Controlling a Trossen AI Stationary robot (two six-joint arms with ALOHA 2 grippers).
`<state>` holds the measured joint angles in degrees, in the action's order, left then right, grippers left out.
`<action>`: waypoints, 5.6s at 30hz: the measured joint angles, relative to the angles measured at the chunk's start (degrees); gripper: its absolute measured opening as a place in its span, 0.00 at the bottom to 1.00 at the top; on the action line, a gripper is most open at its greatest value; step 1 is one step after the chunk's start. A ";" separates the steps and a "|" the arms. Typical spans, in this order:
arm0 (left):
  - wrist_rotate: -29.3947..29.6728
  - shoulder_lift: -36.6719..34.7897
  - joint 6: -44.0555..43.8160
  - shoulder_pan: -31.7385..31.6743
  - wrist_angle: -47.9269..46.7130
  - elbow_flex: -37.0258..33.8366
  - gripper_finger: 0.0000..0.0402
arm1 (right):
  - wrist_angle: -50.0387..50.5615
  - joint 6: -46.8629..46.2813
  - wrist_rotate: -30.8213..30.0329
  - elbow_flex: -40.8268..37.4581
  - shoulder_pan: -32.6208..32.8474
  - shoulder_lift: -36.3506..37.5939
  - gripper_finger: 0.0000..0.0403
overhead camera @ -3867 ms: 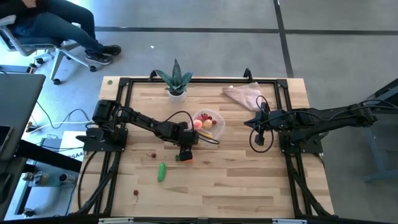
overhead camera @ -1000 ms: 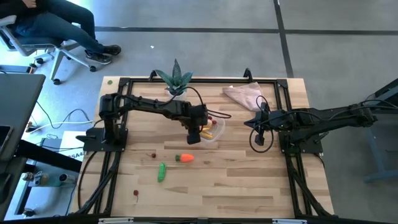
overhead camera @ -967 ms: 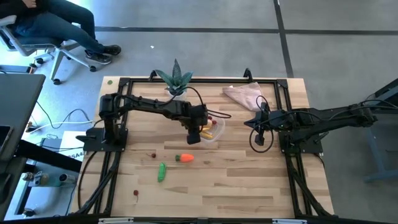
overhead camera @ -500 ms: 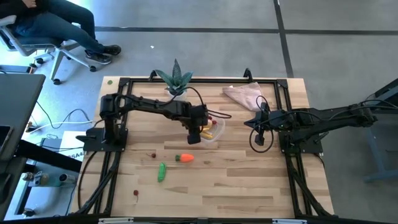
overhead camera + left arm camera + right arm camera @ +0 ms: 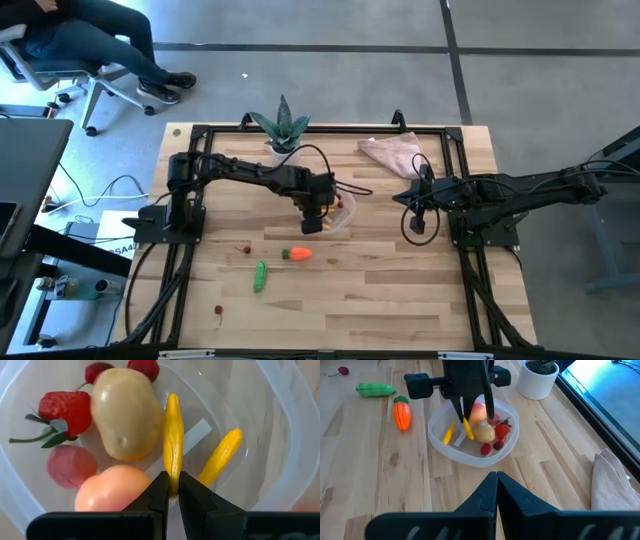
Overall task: Pick and placing Produce into tupperware
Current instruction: Put the yellow corn into the transparent bin, then put the orange carrot into the transparent bin
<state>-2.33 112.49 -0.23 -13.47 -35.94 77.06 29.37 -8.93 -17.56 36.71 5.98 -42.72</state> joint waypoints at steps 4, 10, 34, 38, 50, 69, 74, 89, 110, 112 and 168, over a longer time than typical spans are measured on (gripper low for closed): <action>-0.02 -0.04 -0.02 0.00 0.13 0.00 0.06 | -0.04 0.00 0.00 0.02 0.01 0.00 0.00; -0.02 -0.04 -0.02 0.00 0.13 0.00 0.06 | 0.00 0.00 0.00 0.02 0.02 -0.02 0.00; -0.02 -0.07 -0.24 0.00 -0.15 0.00 0.06 | -0.02 0.00 0.00 0.02 0.01 -0.02 0.00; -0.02 -0.09 -0.42 0.00 -0.16 0.00 0.06 | -0.02 0.00 0.00 0.02 0.00 -0.02 0.00; -0.86 -0.09 -0.68 0.28 -0.52 0.00 0.06 | -0.02 0.00 0.00 0.02 0.02 -0.02 0.00; -5.52 -0.09 -2.75 0.78 -4.43 2.58 0.36 | -0.02 -0.01 0.00 0.02 0.00 -0.02 0.00; -5.79 -0.11 -3.26 1.28 -11.15 7.66 0.34 | -0.02 0.00 0.00 0.02 0.00 -0.02 0.00; -5.70 -0.20 -4.80 12.25 -30.40 18.97 0.34 | -0.05 0.00 0.00 0.02 0.02 0.00 0.00; 10.74 -0.53 -21.05 28.69 -30.01 12.06 0.34 | -0.05 0.00 0.00 0.02 0.00 -0.02 0.00; 9.77 -0.50 -21.03 28.67 -26.48 9.21 0.34 | -0.02 0.00 0.00 0.02 0.00 -0.02 0.00; 7.96 -0.44 -21.53 24.68 -16.11 4.09 0.68 | -0.03 0.00 0.00 0.02 0.02 -0.01 0.00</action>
<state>5.63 112.05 -21.76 11.20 -52.05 81.14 29.34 -8.93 -17.56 36.73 6.00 -42.73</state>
